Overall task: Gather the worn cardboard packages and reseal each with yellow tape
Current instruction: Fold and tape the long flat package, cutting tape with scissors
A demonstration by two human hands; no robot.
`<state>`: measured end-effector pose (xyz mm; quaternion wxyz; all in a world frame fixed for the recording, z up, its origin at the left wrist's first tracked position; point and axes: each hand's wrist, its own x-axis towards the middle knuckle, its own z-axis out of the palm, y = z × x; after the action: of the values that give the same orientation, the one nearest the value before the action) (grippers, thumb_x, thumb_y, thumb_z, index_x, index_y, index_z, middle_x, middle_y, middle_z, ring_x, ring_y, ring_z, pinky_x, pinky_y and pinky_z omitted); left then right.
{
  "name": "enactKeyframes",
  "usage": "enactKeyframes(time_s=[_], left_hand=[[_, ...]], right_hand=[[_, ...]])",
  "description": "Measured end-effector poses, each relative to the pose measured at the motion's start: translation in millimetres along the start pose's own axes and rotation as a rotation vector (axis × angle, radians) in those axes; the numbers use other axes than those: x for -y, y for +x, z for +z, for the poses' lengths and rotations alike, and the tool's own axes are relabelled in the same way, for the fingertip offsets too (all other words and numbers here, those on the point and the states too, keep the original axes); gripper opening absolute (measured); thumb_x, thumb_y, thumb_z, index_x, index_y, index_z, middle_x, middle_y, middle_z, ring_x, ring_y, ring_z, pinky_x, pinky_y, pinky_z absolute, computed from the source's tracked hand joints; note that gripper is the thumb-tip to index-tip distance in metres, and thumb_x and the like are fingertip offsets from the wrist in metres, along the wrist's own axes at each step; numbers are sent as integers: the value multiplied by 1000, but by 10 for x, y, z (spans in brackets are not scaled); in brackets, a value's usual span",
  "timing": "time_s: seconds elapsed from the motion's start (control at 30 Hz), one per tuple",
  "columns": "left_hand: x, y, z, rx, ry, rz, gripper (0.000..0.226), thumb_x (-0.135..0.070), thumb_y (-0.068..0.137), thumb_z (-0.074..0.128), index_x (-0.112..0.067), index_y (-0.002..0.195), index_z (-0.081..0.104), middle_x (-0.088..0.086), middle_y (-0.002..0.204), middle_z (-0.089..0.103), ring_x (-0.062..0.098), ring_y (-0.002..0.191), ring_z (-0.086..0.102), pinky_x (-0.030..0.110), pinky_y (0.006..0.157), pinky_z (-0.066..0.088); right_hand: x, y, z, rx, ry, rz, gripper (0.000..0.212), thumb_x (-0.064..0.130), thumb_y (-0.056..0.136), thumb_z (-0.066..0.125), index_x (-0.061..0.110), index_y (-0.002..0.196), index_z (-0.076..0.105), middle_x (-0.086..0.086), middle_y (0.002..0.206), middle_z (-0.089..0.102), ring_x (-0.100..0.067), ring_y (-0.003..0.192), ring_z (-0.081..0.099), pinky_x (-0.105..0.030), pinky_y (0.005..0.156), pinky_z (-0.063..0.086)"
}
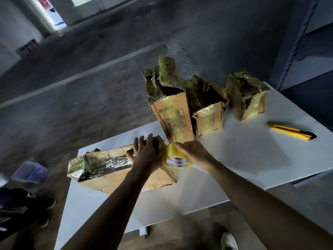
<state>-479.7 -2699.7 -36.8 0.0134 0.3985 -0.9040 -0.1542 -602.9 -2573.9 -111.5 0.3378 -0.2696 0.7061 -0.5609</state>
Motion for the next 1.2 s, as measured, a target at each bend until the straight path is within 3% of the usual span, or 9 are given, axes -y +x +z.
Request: enactKeyframes(time_s=[0.17,0.33,0.43,0.6,0.67,0.77,0.93,1.13,1.2], left_hand=[[-40,24,46,-3,-5,-27,37,-43,98,46,-26,130,40,6,140,35,22,137,18,64,110,17],[-87,45,25,29,31,-53,41,-40,96,51,-23,130,37,7,138,34,25,138,19,65,111,16],[-98,97,33,74,63,-93,52,-46,90,58,-21,129,33,8,135,32,26,136,19,66,110,18],[-83,275,90,156,177,-117,78,-65,79,58,-13,134,35,12,129,36,34,125,28,59,108,30],[-101,333,119,137,235,-126,67,-66,84,38,-12,123,45,14,122,44,36,120,36,62,106,29],[-200,311,117,45,200,-109,36,-40,100,32,-9,110,47,13,118,50,36,116,40,61,104,31],[-265,265,75,64,208,-92,39,-37,105,36,-5,123,47,14,125,49,38,120,37,56,100,38],[-182,127,-146,37,161,-41,41,-37,106,35,-3,121,52,17,125,53,37,118,40,47,93,40],[-145,75,-333,-5,84,-37,39,-35,106,37,-4,118,56,17,124,56,37,117,43,46,95,40]], right_hand=[[-41,40,-46,-77,-46,4,62,49,88,68,20,50,28,4,47,27,-10,47,27,-29,55,23],[-187,108,-218,-38,-531,-32,64,69,80,58,13,53,42,0,50,45,-17,48,46,-30,55,41],[-264,116,-112,-24,-625,-5,58,67,83,60,16,58,47,1,60,53,-22,63,57,-29,59,42],[-283,155,99,39,-569,27,54,75,81,55,26,64,41,3,63,51,-16,58,52,-26,50,36],[-332,175,239,53,-545,48,60,78,82,52,18,79,57,-4,78,62,-23,73,62,-28,61,44],[-368,211,288,-3,-533,70,71,83,81,45,16,97,64,-9,94,64,-26,91,60,-37,79,49],[-339,124,238,-10,-589,90,85,81,83,37,7,114,64,-16,112,62,-31,109,54,-39,90,45],[-296,11,200,-44,-398,7,51,66,83,64,18,72,52,-5,65,50,-24,66,59,-35,63,45],[-188,-10,135,2,-306,-5,60,75,73,68,19,62,48,0,53,43,-11,48,47,-37,59,39]])
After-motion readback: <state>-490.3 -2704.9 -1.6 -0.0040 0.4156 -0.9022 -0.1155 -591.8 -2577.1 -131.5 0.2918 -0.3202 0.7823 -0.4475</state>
